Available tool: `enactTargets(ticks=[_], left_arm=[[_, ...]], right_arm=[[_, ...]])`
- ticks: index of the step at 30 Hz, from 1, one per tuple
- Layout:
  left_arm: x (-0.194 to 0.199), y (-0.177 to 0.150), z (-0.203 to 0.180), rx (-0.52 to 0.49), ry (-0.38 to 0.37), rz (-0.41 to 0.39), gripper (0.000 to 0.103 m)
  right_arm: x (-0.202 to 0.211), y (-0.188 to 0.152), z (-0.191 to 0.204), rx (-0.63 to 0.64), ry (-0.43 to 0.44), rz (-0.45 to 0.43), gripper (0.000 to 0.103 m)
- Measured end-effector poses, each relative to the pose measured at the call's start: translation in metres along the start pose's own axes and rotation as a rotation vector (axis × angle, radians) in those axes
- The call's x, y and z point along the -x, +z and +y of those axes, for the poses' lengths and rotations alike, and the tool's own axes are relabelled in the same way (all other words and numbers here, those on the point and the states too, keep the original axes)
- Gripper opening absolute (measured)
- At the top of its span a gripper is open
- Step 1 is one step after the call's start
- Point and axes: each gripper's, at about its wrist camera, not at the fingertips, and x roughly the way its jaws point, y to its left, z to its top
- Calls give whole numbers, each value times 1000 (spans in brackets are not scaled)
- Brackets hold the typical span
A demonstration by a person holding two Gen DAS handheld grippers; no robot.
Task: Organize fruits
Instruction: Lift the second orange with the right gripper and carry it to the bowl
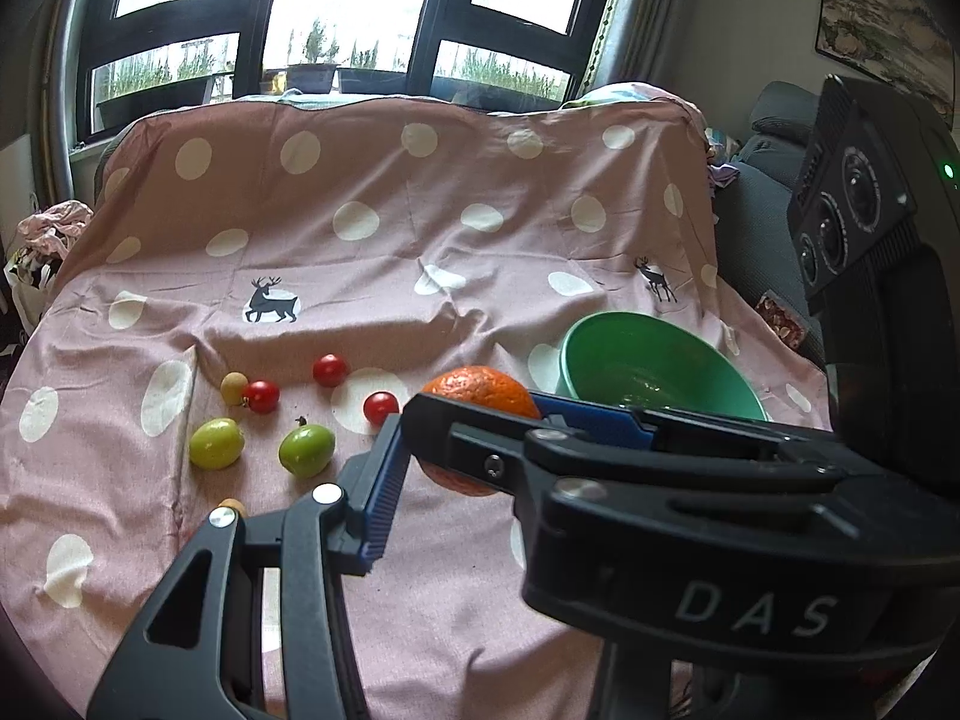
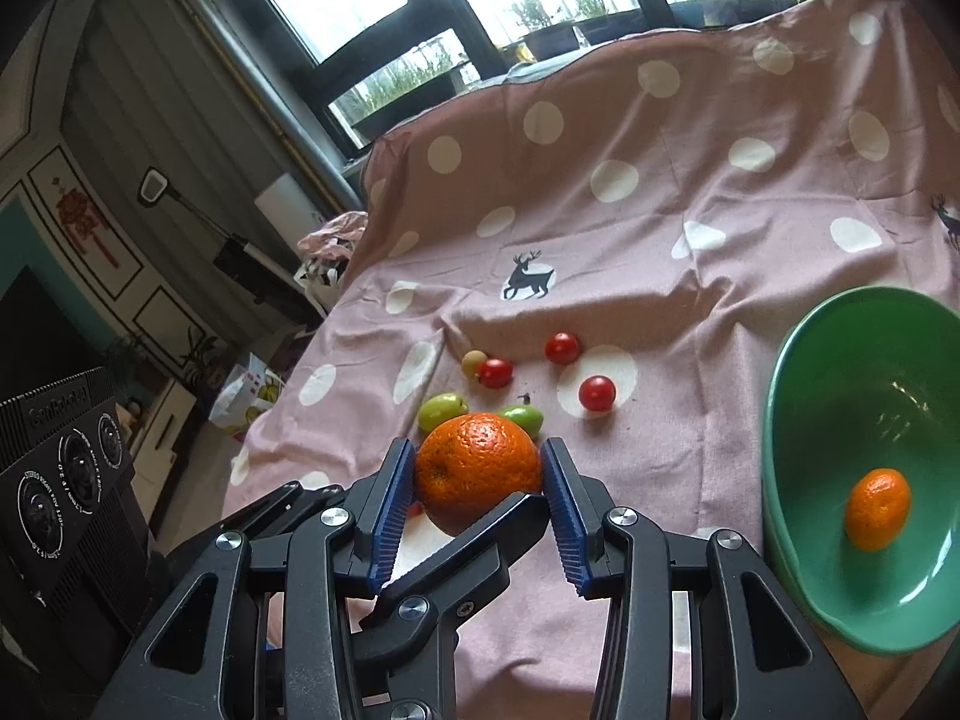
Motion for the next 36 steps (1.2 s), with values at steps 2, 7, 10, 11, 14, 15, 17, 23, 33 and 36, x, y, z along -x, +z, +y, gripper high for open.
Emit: enactTargets(ticks=[2,7,10,11,14,15,17,23,33,36], left_arm=[[1,4,-7,-10,-4,-9,43],[1,14,-26,-39,-21,-29,43],[-1,19,-38,-61,-34,-38,43],[-1,21,-42,-67,-39,-41,44],[-4,25,-55,-87,-54,-48,43],[-5,27,-60,-94,-58,-50,43],[-8,30,-69,-109,-68,-52,43],[-20,36,-94,-147,-94,-52,43],[-47,37,-126,-172,-136,-22,43],[-57,37,-134,-176,-144,-6,43]], right_arm=[[7,2,-3,-6,-1,-21,46],[26,6,-13,-26,-5,-68,46],[36,8,-21,-41,-10,-98,46],[40,9,-24,-47,-13,-108,46],[51,11,-32,-63,-21,-136,46],[55,11,-35,-68,-25,-145,46],[62,12,-42,-79,-32,-162,46],[80,13,-63,-109,-54,-204,46],[97,12,-100,-157,-89,-222,46],[98,11,-110,-170,-107,-216,46]])
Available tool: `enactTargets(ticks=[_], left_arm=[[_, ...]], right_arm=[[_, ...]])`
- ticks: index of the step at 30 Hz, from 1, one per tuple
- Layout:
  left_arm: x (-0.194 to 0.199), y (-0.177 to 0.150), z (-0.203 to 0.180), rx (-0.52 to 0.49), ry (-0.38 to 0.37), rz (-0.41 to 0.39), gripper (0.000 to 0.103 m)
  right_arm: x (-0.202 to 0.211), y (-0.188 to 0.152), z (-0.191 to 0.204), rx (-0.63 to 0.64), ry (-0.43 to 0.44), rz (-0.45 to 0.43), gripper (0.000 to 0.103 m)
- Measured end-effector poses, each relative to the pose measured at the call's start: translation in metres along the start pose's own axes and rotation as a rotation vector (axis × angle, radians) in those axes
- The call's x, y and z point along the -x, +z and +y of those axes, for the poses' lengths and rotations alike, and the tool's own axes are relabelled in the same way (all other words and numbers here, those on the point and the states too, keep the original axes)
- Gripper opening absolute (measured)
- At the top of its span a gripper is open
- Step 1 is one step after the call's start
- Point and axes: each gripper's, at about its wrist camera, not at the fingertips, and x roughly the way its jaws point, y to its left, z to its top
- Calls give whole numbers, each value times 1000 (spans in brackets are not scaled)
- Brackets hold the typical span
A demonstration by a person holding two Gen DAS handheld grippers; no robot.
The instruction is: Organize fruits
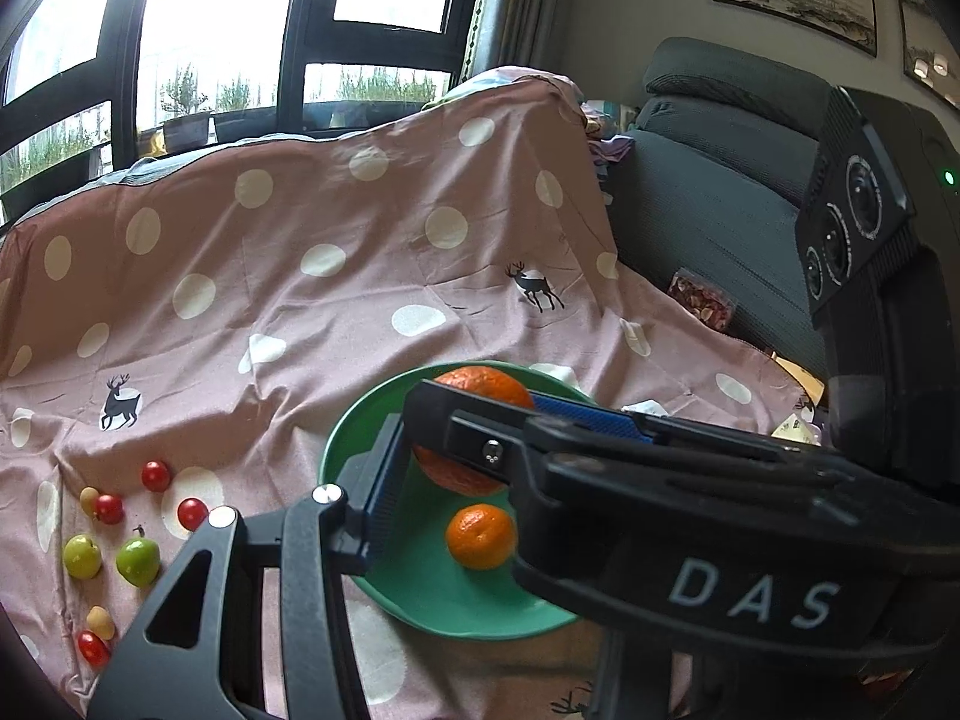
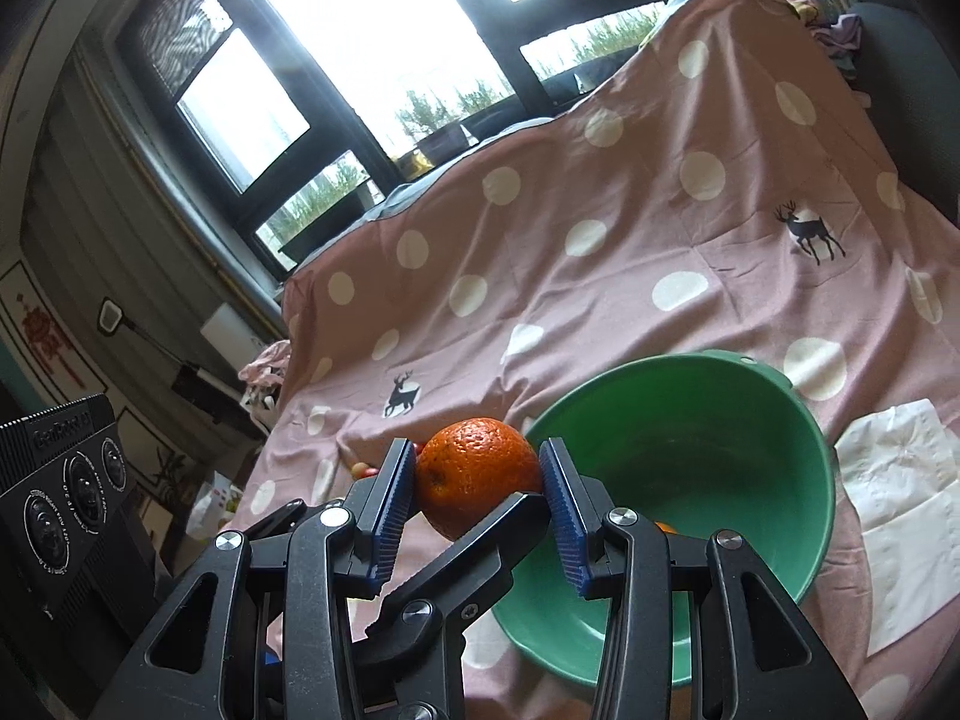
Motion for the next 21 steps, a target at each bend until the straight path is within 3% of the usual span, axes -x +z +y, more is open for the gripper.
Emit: enactTargets(ticks=[21], left_arm=[[-61,-11,-15,36,-62,113,43]], right_arm=[[-17,-1,-59,-85,-100,77,46]])
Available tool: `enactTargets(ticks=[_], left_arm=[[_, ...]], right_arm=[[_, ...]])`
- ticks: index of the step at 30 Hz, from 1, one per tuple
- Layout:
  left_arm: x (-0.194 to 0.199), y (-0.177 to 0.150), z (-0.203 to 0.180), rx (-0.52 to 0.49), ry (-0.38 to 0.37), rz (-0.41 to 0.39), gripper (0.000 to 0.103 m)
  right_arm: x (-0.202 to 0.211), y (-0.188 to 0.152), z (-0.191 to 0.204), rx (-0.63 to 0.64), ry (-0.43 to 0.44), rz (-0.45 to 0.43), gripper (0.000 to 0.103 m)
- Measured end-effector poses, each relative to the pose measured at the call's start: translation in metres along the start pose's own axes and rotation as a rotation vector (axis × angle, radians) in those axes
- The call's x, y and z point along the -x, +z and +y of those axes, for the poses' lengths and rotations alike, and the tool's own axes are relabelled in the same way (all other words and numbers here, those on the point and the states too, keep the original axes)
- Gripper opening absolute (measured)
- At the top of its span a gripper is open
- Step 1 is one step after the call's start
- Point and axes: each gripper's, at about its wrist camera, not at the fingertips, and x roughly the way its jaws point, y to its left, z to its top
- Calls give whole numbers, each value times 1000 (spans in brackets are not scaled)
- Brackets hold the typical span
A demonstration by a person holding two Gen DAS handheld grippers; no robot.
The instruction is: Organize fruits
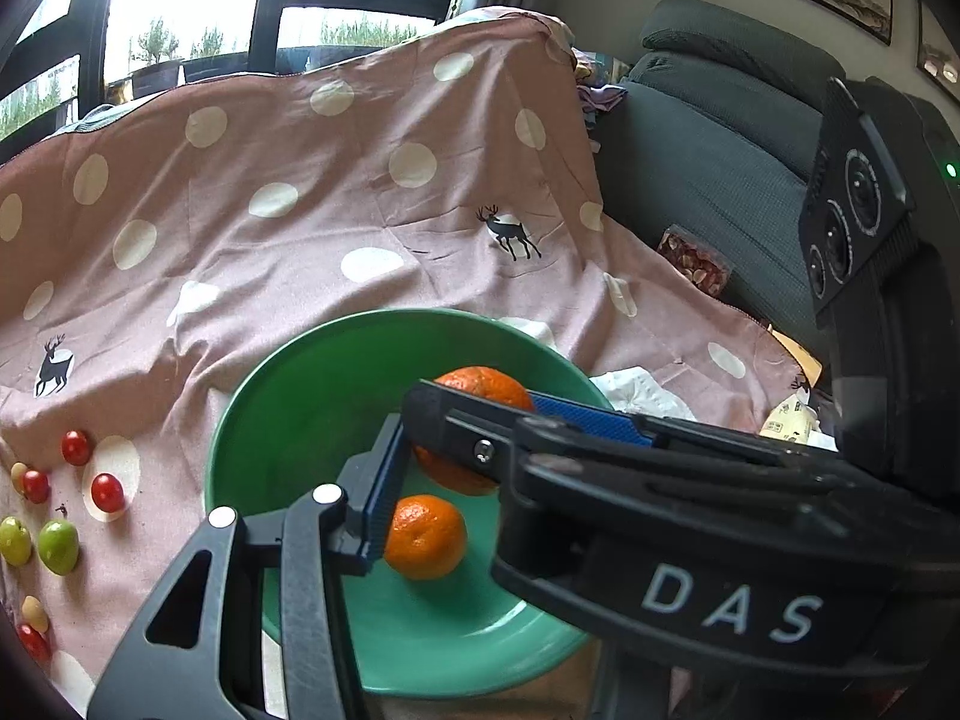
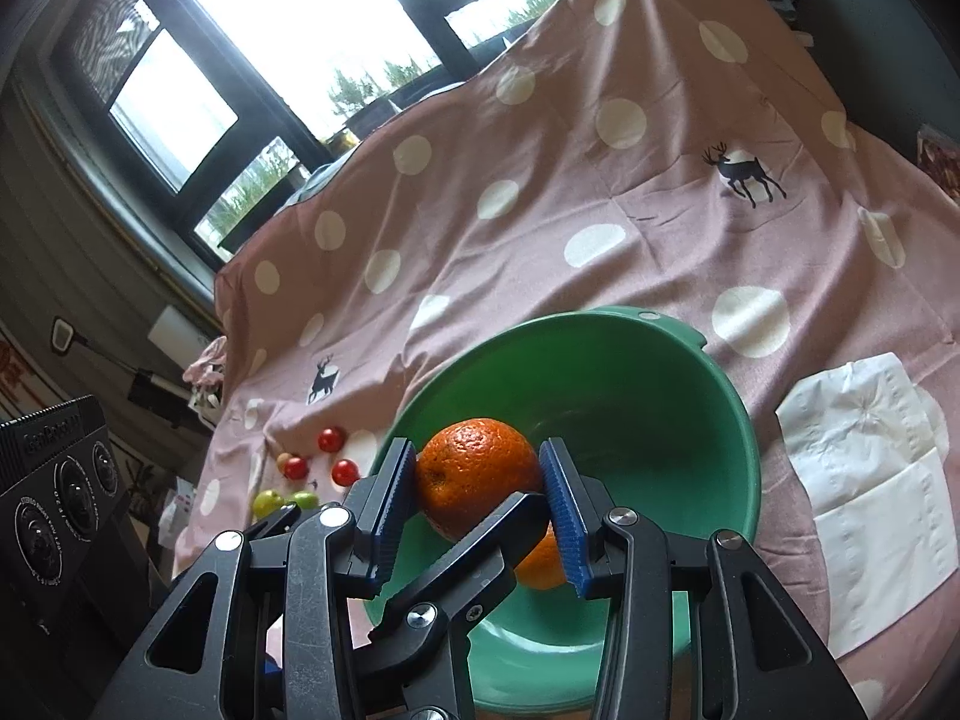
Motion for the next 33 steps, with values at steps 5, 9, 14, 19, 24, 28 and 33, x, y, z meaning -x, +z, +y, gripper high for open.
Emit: enactTargets(ticks=[5,9,14,19,24,28,33], left_arm=[[-13,-4,3,24,-17,34,43],[-22,-8,6,46,-37,52,43],[-28,-11,9,63,-52,73,43],[-30,-11,10,66,-62,75,43],[-31,-12,13,76,-71,81,43],[-32,-13,14,85,-78,85,43],[-34,-13,15,95,-88,92,43]], right_arm=[[-9,-1,-9,-14,-15,34,46],[-15,-2,-15,-20,-43,59,46],[-22,-4,-19,-27,-64,85,46],[-24,-3,-19,-22,-77,92,46],[-24,-3,-18,-17,-83,95,46],[-26,-3,-18,-10,-96,99,46],[-26,-3,-18,-5,-105,99,46]])
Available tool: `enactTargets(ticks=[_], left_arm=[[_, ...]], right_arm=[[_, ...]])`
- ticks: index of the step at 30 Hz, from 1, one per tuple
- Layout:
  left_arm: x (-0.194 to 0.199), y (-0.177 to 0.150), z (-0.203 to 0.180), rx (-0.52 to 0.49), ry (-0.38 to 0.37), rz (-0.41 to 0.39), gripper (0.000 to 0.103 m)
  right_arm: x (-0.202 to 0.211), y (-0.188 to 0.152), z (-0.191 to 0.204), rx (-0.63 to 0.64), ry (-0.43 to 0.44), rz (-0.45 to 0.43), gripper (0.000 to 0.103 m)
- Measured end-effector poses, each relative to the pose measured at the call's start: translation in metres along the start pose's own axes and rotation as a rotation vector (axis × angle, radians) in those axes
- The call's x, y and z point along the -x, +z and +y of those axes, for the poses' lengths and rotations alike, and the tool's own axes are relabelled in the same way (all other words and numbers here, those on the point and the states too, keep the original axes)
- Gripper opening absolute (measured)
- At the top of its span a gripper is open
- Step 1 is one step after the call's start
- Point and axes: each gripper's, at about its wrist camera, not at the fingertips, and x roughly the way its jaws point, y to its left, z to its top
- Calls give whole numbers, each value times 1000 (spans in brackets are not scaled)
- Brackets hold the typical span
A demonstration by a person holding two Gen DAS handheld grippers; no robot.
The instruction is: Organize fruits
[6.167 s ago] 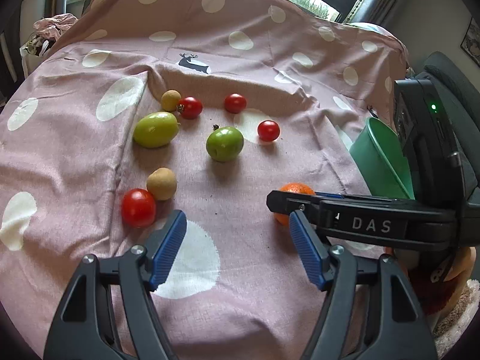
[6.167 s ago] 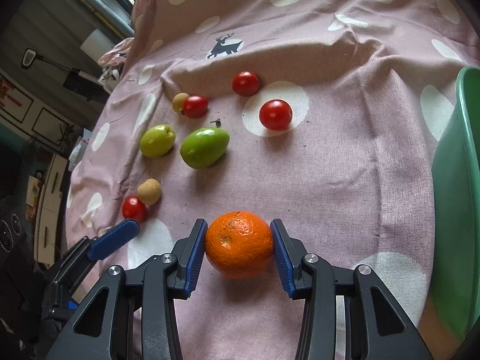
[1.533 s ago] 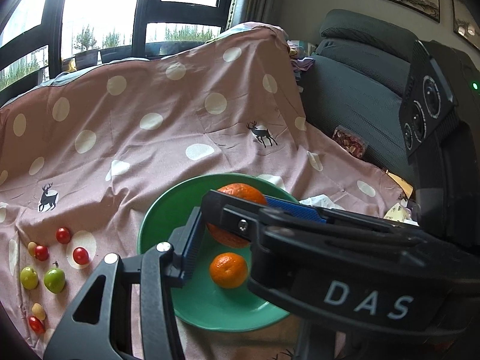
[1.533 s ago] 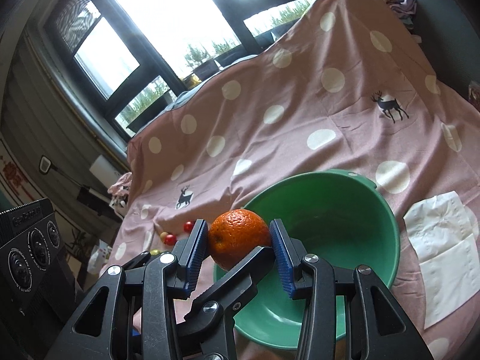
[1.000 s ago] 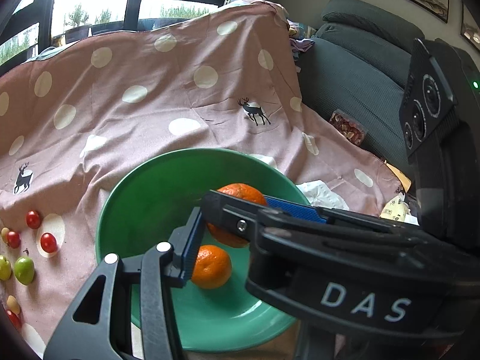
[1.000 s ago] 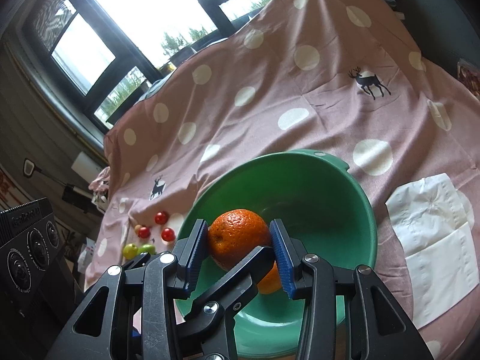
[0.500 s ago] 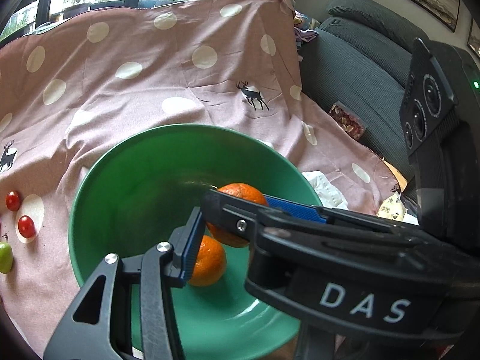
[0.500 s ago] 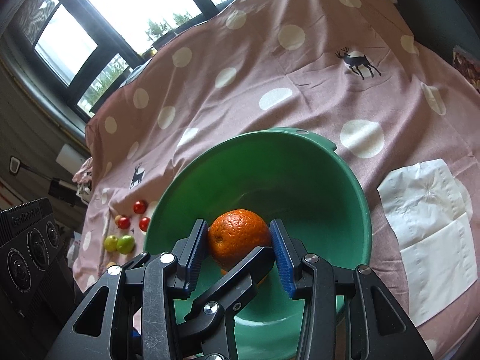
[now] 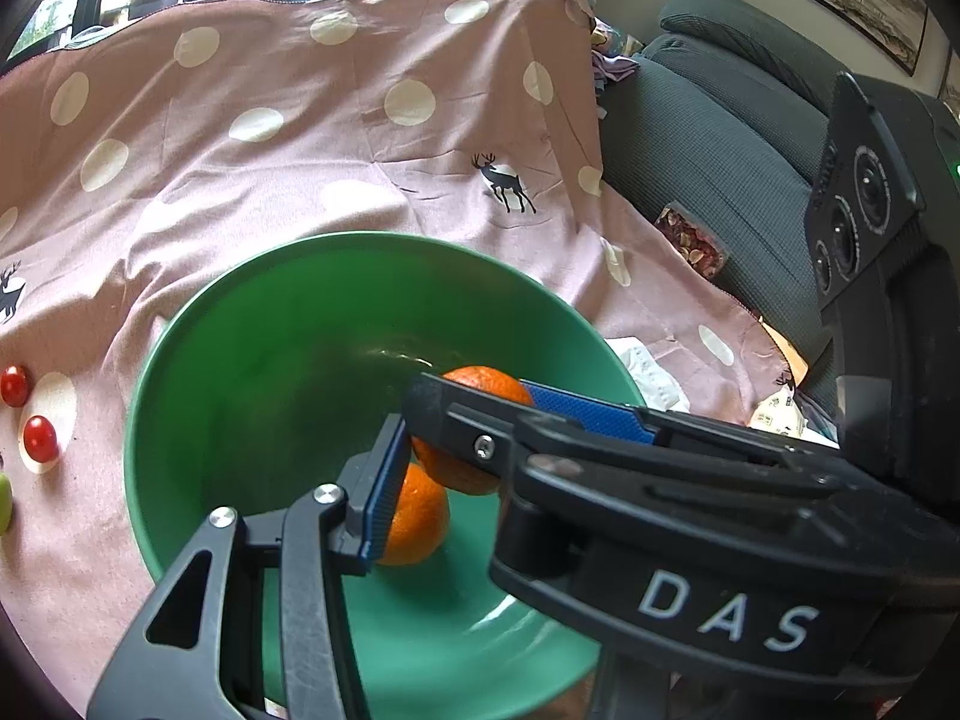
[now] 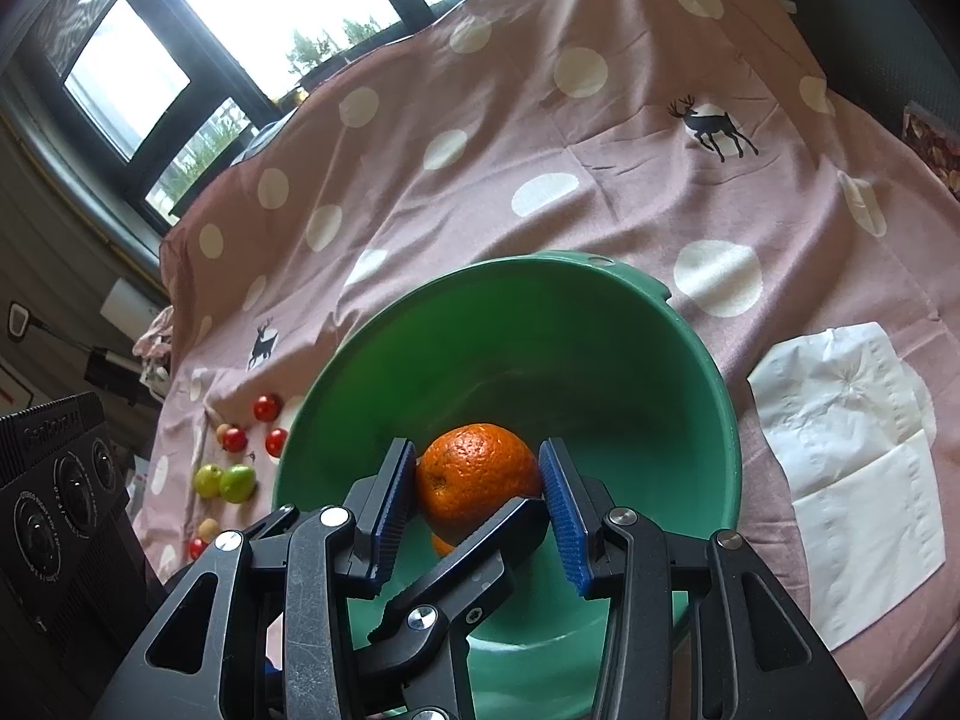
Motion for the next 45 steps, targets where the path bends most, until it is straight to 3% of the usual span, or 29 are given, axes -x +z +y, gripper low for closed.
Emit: enactTargets(ticks=[45], left_arm=[[-5,-4,6,30,-14,29,40]], right_arm=[[-3,0,5,37,-73,8,45]])
